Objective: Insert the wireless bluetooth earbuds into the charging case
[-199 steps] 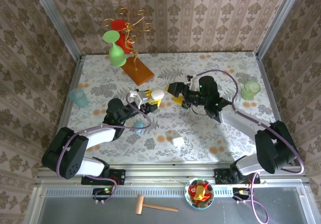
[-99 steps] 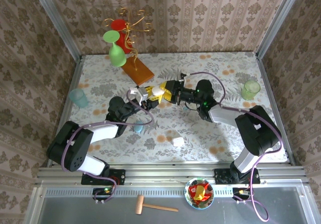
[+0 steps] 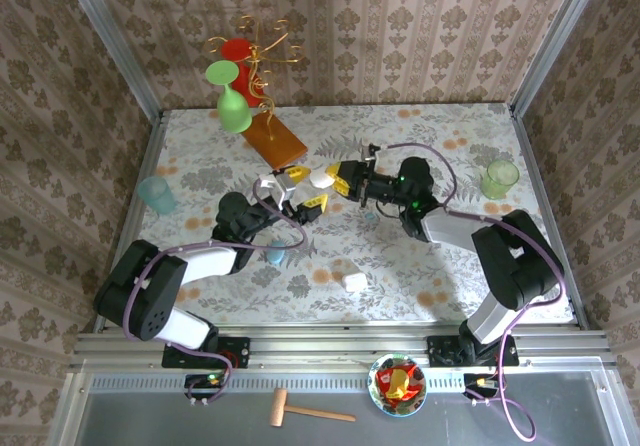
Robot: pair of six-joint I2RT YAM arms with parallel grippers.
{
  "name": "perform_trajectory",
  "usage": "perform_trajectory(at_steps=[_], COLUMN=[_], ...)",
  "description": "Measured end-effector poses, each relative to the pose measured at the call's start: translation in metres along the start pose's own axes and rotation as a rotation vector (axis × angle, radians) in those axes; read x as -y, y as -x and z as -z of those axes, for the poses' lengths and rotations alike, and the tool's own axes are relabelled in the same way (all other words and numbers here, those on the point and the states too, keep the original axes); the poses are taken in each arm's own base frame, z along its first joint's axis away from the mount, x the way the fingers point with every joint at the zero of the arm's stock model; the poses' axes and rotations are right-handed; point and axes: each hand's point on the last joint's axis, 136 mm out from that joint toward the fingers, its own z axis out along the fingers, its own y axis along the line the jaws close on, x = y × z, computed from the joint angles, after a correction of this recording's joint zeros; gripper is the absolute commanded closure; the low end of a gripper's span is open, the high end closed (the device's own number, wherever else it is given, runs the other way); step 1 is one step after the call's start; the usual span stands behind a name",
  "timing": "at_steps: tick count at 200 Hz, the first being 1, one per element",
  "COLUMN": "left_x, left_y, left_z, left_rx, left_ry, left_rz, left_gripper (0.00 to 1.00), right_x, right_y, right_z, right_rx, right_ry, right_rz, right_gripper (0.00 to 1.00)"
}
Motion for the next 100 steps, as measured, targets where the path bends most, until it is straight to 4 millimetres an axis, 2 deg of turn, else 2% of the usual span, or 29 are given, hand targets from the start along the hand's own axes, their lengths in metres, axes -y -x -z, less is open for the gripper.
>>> perform_trajectory(at_steps=[35,65,100], left_x=[0.0,0.0,0.0], left_y=[-0.021,-0.038,-0.05], left_z=[0.007,0.017,0.03], left_rx=[-0.068,-0.155,-0.229], left_ry=[0.026,0.056,0.093], left_rz=[0.01,0.01,-0.002], left_gripper=[0.0,0.0,0.0], right_x=[0.034,0.062,0.098], right_y=[0.03,0.077,0.13], right_z=[0.018,0.023,0.011], right_rx=[0.072,0.165,0.222], right_ry=[-0.144,-0.297,-0.438], right_rz=[0.061,0.148,0.22], right_gripper=[0.79,0.8,0.8])
